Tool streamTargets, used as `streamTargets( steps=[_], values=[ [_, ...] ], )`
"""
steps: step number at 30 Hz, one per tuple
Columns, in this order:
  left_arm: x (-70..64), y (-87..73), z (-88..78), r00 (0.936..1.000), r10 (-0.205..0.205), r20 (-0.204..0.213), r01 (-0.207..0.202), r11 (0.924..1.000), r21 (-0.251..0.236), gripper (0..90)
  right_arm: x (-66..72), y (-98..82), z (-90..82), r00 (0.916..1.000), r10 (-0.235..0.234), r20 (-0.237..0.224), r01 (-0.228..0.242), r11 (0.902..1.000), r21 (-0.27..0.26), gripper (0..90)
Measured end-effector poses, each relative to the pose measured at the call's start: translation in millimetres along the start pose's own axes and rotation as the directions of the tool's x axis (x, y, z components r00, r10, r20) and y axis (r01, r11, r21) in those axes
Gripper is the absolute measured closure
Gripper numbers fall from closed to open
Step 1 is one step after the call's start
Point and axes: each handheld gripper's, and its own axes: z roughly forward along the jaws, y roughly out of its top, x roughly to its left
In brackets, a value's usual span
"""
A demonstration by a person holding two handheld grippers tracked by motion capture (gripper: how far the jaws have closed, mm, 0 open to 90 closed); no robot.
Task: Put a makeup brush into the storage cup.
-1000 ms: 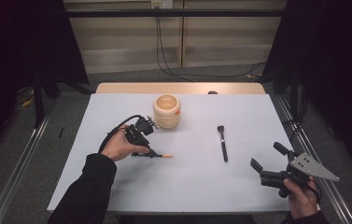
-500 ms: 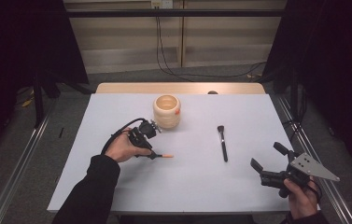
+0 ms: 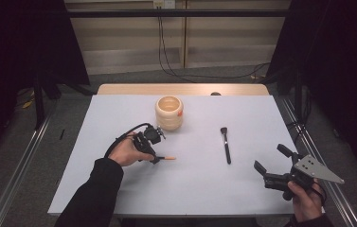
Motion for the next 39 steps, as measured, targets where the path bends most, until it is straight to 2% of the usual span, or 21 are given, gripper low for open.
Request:
streamTargets(
  steps=[4, 5, 7, 11, 12, 16, 17, 18, 21, 24, 25, 26, 29, 32, 33, 34, 35, 38, 39],
  values=[
    [-1.5, -0.9, 0.5, 0.9998, -0.012, -0.018, 0.012, 0.9999, -0.009, 67.2, 0.3, -0.1, 0.0, 1.0000, 0.000, 0.002, 0.000, 1.0000, -0.002, 0.5],
    [-1.1, -1.1, 0.6, 0.9997, 0.001, -0.023, -0.001, 0.9999, -0.011, 67.2, 0.3, -0.1, 0.1, 1.0000, 0.000, 0.005, 0.000, 1.0000, -0.002, 0.5],
    [-1.3, -1.2, -0.1, 1.0000, 0.000, -0.010, 0.000, 1.0000, -0.004, 67.6, 0.2, -0.2, -0.1, 1.0000, 0.000, 0.003, 0.000, 1.0000, 0.000, 0.5],
    [-1.4, -1.8, 0.6, 0.9997, -0.011, -0.023, 0.010, 0.9998, -0.016, 71.2, 0.3, -0.2, 0.3, 1.0000, 0.002, 0.009, -0.002, 1.0000, -0.006, 0.5],
    [0.5, -2.1, 0.0, 0.9999, -0.005, -0.015, 0.005, 0.9999, -0.016, 72.6, 0.2, -0.2, 0.2, 0.9999, 0.002, 0.010, -0.002, 1.0000, -0.006, 0.5],
    [1.6, -3.2, 0.3, 0.9996, -0.027, -0.013, 0.026, 0.9995, -0.018, 78.8, 0.0, 0.1, -0.1, 0.9999, 0.003, 0.010, -0.003, 1.0000, -0.004, 0.4],
    [2.5, -3.0, -0.1, 0.9998, -0.016, -0.013, 0.016, 0.9998, -0.013, 79.4, -0.3, 0.0, -0.1, 0.9999, 0.003, 0.013, -0.003, 1.0000, -0.004, 0.4],
    [2.4, -2.9, -0.5, 0.9998, -0.021, -0.004, 0.021, 0.9997, -0.008, 80.2, -0.3, -0.1, -0.1, 0.9999, 0.005, 0.014, -0.005, 1.0000, -0.003, 0.4],
    [0.5, -3.2, 0.4, 0.9995, -0.031, -0.010, 0.031, 0.9994, -0.014, 83.6, -0.3, -0.1, 0.0, 0.9999, 0.009, 0.014, -0.009, 1.0000, -0.005, 0.5],
    [1.5, -2.4, 0.0, 0.9996, -0.029, 0.000, 0.030, 0.9996, -0.004, 83.7, -0.6, -0.3, 0.3, 0.9999, 0.012, 0.012, -0.012, 0.9999, -0.004, 0.5],
    [1.7, -2.5, 0.4, 0.9995, -0.030, -0.008, 0.030, 0.9995, -0.005, 83.7, -0.5, -0.2, 0.0, 0.9998, 0.011, 0.014, -0.011, 0.9999, -0.004, 0.4],
    [2.5, -2.3, -0.4, 0.9994, -0.033, 0.004, 0.033, 0.9994, 0.005, 83.7, -0.3, -0.3, 0.0, 0.9998, 0.011, 0.014, -0.011, 0.9999, -0.002, 0.4],
    [4.3, -2.7, 0.1, 0.9989, -0.045, 0.013, 0.045, 0.9990, -0.004, 83.3, -0.1, -0.3, 0.5, 0.9998, 0.012, 0.013, -0.012, 0.9999, -0.003, 0.5],
    [3.1, -3.6, 0.9, 0.9994, -0.034, -0.007, 0.034, 0.9994, -0.008, 83.3, -0.1, -0.4, 0.7, 0.9998, 0.016, 0.015, -0.016, 0.9999, -0.002, 0.4],
    [0.7, -3.9, 1.3, 0.9989, -0.046, -0.014, 0.045, 0.9989, -0.014, 83.3, -0.1, -0.3, 0.6, 0.9997, 0.018, 0.016, -0.018, 0.9998, -0.002, 0.3],
    [-0.5, -3.9, 1.9, 0.9985, -0.052, -0.015, 0.052, 0.9985, -0.019, 83.6, 0.0, -0.4, 0.7, 0.9998, 0.013, 0.015, -0.013, 0.9999, -0.002, 0.4],
    [1.5, -3.5, 0.8, 0.9994, -0.032, -0.011, 0.032, 0.9995, -0.007, 83.7, 0.1, -0.4, 0.7, 0.9998, 0.013, 0.014, -0.013, 0.9999, -0.002, 0.3],
    [2.3, -4.0, 1.1, 0.9985, -0.055, -0.007, 0.055, 0.9984, -0.015, 83.9, 0.2, -0.4, 0.7, 0.9999, 0.010, 0.012, -0.010, 0.9999, 0.001, 0.4],
    [2.9, -4.0, 0.4, 0.9988, -0.048, 0.002, 0.048, 0.9987, -0.013, 83.9, 0.1, -0.4, 0.2, 0.9999, 0.007, 0.013, -0.007, 1.0000, 0.002, 0.4]
  ],
)
